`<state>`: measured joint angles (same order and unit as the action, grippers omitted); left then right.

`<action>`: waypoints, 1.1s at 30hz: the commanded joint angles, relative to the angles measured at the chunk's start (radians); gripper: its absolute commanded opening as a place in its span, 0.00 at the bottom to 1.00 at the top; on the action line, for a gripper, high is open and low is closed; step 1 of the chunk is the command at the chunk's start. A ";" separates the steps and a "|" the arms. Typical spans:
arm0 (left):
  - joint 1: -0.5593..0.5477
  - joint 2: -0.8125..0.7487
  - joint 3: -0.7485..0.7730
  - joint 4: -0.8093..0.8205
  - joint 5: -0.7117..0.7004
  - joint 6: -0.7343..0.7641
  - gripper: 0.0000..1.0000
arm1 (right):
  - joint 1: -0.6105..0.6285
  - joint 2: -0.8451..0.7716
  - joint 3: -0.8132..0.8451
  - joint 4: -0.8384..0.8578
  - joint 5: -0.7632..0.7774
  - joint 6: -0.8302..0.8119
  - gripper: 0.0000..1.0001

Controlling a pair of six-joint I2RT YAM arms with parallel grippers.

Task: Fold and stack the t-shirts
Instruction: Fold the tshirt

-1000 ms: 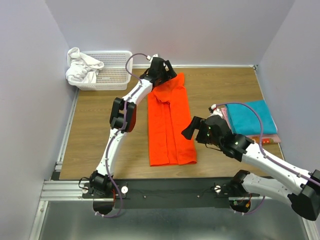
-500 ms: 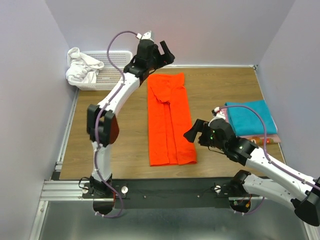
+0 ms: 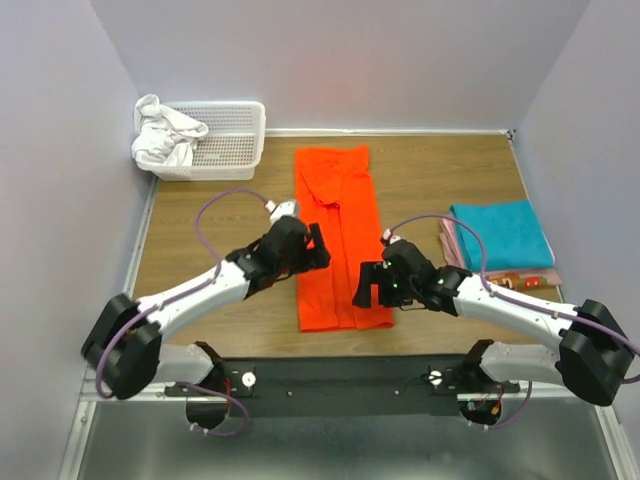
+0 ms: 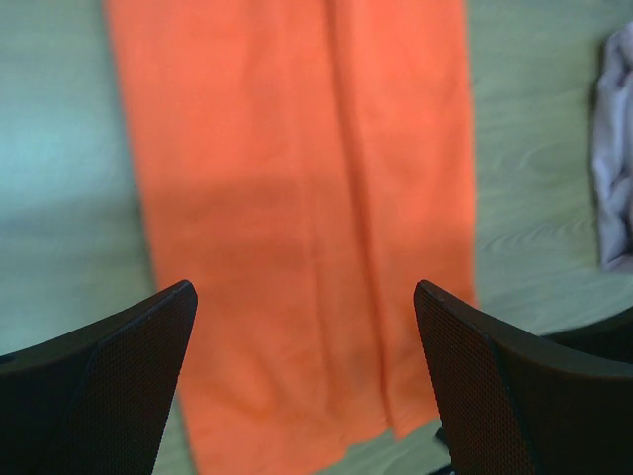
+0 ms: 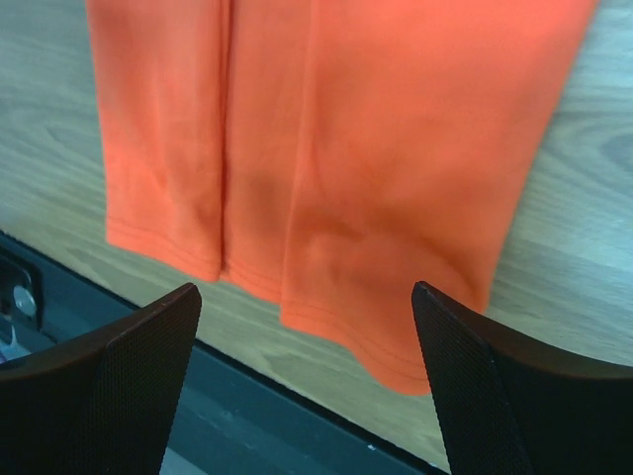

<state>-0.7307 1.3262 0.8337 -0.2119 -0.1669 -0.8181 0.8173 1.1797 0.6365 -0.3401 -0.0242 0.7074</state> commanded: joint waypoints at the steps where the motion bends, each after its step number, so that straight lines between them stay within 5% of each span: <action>1: -0.029 -0.239 -0.158 -0.068 -0.103 -0.145 0.98 | 0.052 0.034 0.049 0.003 0.013 -0.036 0.91; 11: -0.055 -0.515 -0.461 -0.141 0.044 -0.270 0.98 | 0.115 0.031 0.013 -0.007 0.119 0.030 0.84; 20: -0.154 -0.420 -0.502 -0.043 0.130 -0.288 0.97 | 0.115 -0.158 -0.104 -0.045 0.184 0.113 0.84; 33: -0.237 -0.280 -0.495 -0.006 0.099 -0.352 0.57 | 0.069 -0.215 -0.185 -0.168 0.372 0.293 0.77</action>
<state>-0.9497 1.0145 0.3519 -0.2050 -0.0681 -1.1484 0.9073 0.9943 0.4755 -0.4633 0.2607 0.9295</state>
